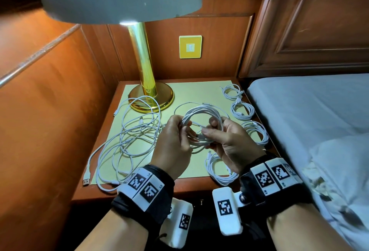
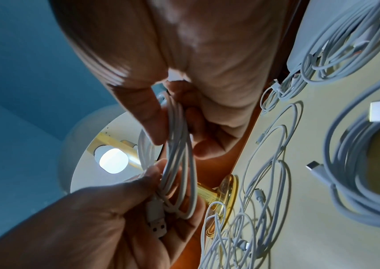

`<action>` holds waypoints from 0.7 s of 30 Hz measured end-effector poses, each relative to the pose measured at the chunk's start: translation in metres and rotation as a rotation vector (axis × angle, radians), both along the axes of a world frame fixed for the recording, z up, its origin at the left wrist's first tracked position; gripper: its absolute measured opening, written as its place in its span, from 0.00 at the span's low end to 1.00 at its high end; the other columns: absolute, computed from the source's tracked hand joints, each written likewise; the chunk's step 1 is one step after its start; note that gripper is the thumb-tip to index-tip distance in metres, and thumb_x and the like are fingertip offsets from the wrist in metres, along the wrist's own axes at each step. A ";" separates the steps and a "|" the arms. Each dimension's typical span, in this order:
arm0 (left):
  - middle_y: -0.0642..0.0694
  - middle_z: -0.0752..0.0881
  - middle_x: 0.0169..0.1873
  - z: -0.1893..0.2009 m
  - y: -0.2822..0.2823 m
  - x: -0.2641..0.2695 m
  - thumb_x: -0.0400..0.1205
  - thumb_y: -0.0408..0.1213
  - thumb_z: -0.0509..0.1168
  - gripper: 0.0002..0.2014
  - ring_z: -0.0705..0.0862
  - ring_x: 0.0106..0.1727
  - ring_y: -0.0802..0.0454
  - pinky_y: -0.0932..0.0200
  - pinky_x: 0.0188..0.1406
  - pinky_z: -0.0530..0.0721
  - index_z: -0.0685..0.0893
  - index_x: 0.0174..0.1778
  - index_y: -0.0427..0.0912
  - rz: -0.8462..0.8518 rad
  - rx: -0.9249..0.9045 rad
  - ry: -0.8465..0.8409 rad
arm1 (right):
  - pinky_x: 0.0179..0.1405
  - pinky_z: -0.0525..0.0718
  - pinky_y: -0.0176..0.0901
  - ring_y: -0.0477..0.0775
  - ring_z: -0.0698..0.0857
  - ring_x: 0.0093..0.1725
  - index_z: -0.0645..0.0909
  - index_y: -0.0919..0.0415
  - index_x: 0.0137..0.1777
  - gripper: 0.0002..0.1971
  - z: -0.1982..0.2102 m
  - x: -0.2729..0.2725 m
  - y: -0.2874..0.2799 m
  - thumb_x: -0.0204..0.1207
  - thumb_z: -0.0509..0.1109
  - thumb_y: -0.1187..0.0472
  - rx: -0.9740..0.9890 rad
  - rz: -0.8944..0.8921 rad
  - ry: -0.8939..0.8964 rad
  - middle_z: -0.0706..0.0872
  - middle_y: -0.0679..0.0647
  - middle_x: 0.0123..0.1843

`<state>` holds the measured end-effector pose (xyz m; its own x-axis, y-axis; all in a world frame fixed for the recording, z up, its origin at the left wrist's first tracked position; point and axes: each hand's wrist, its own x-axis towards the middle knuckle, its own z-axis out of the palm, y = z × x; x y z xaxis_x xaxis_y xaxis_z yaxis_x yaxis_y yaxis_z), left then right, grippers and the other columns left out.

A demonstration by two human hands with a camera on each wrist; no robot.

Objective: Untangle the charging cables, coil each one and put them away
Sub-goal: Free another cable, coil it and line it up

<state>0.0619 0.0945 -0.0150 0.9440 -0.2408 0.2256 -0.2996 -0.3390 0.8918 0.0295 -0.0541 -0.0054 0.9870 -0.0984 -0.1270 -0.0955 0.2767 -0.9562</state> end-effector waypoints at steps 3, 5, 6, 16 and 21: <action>0.46 0.87 0.38 0.003 0.002 0.000 0.89 0.31 0.58 0.06 0.88 0.37 0.55 0.49 0.42 0.89 0.78 0.50 0.45 0.021 -0.070 0.053 | 0.43 0.75 0.45 0.52 0.79 0.43 0.77 0.55 0.48 0.11 -0.001 0.000 -0.001 0.76 0.70 0.73 -0.096 0.021 -0.029 0.81 0.48 0.37; 0.44 0.86 0.38 0.003 0.002 0.002 0.90 0.32 0.58 0.06 0.87 0.37 0.53 0.47 0.41 0.88 0.78 0.50 0.44 0.038 -0.133 0.083 | 0.43 0.76 0.44 0.48 0.79 0.42 0.80 0.55 0.51 0.12 -0.001 0.000 0.000 0.80 0.66 0.75 -0.168 0.002 -0.038 0.81 0.46 0.37; 0.43 0.86 0.38 0.004 0.002 0.002 0.90 0.32 0.59 0.06 0.87 0.38 0.51 0.46 0.41 0.88 0.79 0.49 0.45 0.044 -0.166 0.098 | 0.43 0.77 0.45 0.47 0.79 0.41 0.81 0.55 0.51 0.12 -0.001 0.000 0.001 0.82 0.65 0.74 -0.204 -0.016 -0.040 0.82 0.44 0.37; 0.51 0.81 0.31 0.005 0.001 0.007 0.90 0.31 0.57 0.09 0.80 0.33 0.52 0.55 0.35 0.81 0.82 0.52 0.44 0.073 -0.355 0.164 | 0.46 0.84 0.45 0.49 0.81 0.40 0.88 0.44 0.57 0.21 0.002 -0.003 -0.002 0.81 0.64 0.73 -0.414 -0.076 -0.070 0.86 0.50 0.43; 0.51 0.80 0.30 0.003 0.001 0.008 0.90 0.29 0.57 0.11 0.79 0.32 0.54 0.60 0.33 0.79 0.85 0.55 0.44 0.068 -0.376 0.179 | 0.57 0.88 0.42 0.41 0.90 0.49 0.87 0.54 0.63 0.18 -0.007 0.001 -0.010 0.76 0.75 0.70 -0.523 -0.236 -0.068 0.92 0.45 0.49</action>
